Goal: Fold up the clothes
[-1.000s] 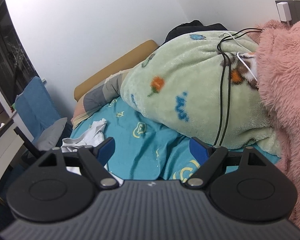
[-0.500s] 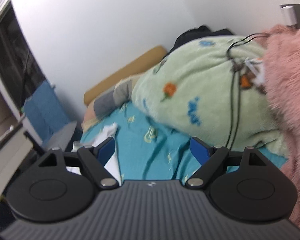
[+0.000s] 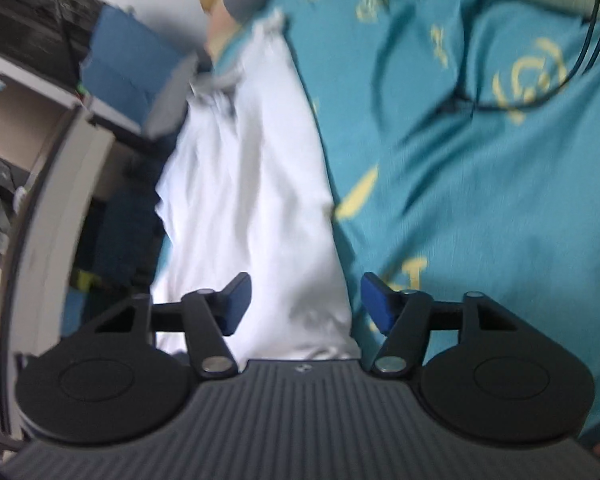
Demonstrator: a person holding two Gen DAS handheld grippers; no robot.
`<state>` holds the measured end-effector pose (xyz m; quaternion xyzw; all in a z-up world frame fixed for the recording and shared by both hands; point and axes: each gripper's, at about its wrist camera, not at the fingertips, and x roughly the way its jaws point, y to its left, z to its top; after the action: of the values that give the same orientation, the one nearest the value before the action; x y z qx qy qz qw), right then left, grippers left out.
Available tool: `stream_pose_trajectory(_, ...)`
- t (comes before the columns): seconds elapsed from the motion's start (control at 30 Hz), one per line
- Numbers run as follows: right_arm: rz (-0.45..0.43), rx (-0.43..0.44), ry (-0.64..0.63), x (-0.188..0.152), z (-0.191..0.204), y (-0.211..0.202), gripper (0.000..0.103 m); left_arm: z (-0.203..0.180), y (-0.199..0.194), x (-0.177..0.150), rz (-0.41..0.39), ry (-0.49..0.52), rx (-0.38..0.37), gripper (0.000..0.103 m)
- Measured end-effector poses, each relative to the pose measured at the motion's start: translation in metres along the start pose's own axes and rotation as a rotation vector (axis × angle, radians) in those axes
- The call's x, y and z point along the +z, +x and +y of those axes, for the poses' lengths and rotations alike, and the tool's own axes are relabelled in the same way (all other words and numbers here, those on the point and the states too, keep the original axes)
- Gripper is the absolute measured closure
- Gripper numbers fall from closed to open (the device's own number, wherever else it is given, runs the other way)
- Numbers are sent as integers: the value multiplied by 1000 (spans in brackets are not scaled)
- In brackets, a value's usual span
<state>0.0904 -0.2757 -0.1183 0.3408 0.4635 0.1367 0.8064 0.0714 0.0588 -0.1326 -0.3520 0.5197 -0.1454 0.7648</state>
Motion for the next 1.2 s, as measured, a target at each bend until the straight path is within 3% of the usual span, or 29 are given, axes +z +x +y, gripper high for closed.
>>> stream_pose_trajectory(0.13,61,-15,-15,-7,6,23,48,5,12,-2,45,-8,-7,71)
stream_pose_trajectory(0.2,116,-7,0,-14,5,29,56,6,13,-4,54,-5,-13,100)
stream_pose_trajectory(0.4,228,6,-10,-38,15,14,59,9,-9,-6,28,-1,-49,103)
stream_pose_trajectory(0.5,247,-7,-55,-47,26,8,59,9,-34,3,35,6,-44,84)
stream_pose_trajectory(0.53,246,-7,-62,-48,29,6,60,10,-43,8,34,12,-28,66)
stream_pose_trajectory(0.57,243,-10,-57,-49,28,6,60,11,-54,15,30,28,7,48)
stream_pose_trajectory(0.63,236,-19,-36,-49,25,7,69,20,-71,32,7,63,123,35)
stream_pose_trajectory(0.7,229,-27,-14,-50,23,8,69,31,-88,51,-19,90,247,29)
stream_pose_trajectory(0.8,215,-33,-13,-49,25,9,70,50,-93,71,5,98,350,25)
stream_pose_trajectory(0.83,213,-40,-29,-49,29,9,79,55,-90,75,27,108,374,24)
stream_pose_trajectory(0.93,201,-49,-83,-47,43,6,90,74,-76,77,106,104,476,25)
stream_pose_trajectory(1.0,179,-42,-97,-43,50,-1,93,90,-67,76,174,68,548,27)
stream_pose_trajectory(1.1,141,-20,-105,-36,60,-13,94,91,-69,77,209,99,532,34)
stream_pose_trajectory(1.2,105,-8,-113,-26,69,-25,95,93,-79,78,254,82,478,75)
